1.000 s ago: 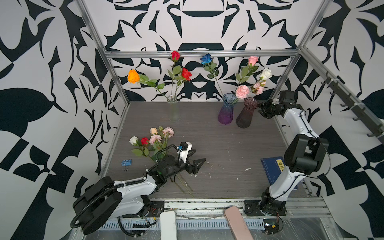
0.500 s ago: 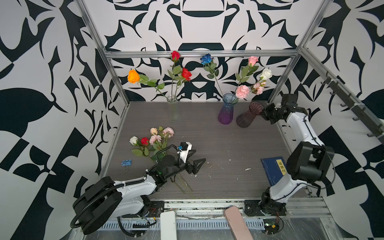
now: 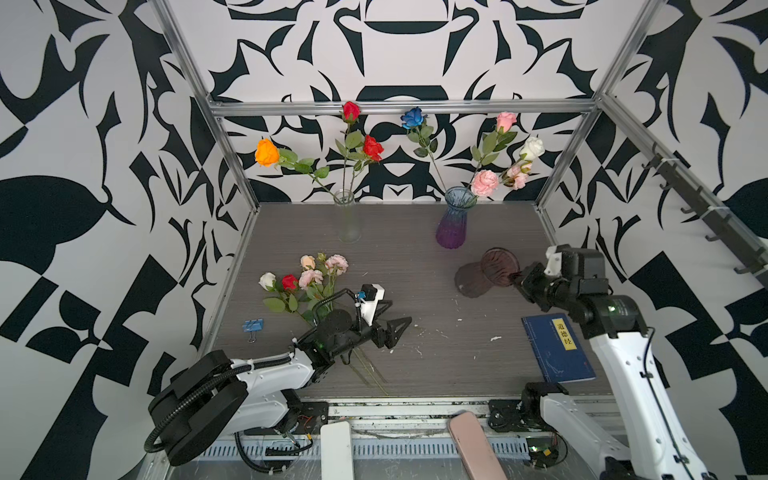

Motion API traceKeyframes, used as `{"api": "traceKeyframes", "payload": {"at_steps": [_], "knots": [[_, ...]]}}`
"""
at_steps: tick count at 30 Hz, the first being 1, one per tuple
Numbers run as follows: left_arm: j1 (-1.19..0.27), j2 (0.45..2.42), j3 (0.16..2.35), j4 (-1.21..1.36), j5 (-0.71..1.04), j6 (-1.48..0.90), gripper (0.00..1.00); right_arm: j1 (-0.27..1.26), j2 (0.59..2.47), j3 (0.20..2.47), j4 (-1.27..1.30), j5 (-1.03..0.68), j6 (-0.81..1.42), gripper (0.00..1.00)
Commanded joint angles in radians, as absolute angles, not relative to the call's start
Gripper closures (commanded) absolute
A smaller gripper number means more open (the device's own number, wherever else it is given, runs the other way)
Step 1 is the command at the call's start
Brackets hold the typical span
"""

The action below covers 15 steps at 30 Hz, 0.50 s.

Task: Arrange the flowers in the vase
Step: 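Lift the dark purple vase with the right gripper and carry it toward the robot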

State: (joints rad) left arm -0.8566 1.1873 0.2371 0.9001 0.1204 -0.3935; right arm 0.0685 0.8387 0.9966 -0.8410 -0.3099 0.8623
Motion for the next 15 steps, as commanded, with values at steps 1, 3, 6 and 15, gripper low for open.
{"api": "traceKeyframes", "payload": {"at_steps": [1, 3, 6, 15], "knots": [[-0.852, 1.193, 0.236, 0.930, 0.124, -0.408, 0.11, 0.160, 0.788, 0.954, -0.750, -0.290, 0.954, 1.00], [-0.852, 1.193, 0.236, 0.929, 0.118, -0.411, 0.11, 0.244, 0.766, 0.909, -0.735, -0.256, 0.994, 1.00], [-0.852, 1.193, 0.236, 0.925, 0.118, -0.413, 0.12, 0.327, 0.768, 0.882, -0.734, -0.213, 1.010, 1.00], [-0.852, 1.193, 0.234, 0.921, 0.111, -0.419, 0.13, 0.495, 0.835, 0.871, -0.656, -0.138, 1.076, 1.00]]}}
